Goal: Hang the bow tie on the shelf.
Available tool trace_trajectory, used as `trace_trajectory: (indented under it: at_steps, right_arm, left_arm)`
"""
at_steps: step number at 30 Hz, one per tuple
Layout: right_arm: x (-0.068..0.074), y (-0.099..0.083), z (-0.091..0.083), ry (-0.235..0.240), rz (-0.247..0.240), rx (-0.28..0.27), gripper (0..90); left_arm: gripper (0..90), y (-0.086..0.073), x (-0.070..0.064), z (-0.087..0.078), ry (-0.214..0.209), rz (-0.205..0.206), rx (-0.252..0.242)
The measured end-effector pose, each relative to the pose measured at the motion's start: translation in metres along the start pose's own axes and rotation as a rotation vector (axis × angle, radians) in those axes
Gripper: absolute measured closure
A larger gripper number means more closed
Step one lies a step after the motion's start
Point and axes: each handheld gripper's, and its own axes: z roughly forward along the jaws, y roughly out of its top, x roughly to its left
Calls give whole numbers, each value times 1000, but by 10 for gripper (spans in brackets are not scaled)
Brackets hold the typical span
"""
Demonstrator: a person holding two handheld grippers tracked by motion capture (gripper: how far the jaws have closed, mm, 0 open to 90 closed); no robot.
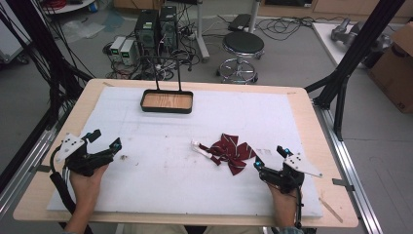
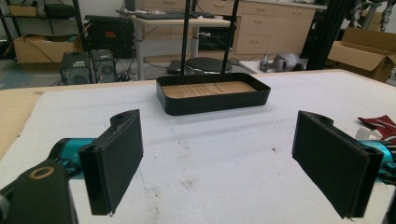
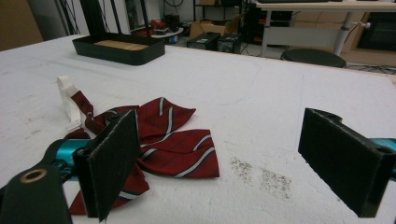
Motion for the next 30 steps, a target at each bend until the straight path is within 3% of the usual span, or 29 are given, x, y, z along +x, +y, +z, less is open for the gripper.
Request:
trace_trajectory:
  at_steps: [12,30]
  right_arm:
    - [-1,0,-1,9,28,-21,118]
    - [1,-1,0,21,15,-5,140]
  left_arm:
    - [165,0,-1,-1,-1,6,-1]
    - [169,0,-2,0,-4,19,-5]
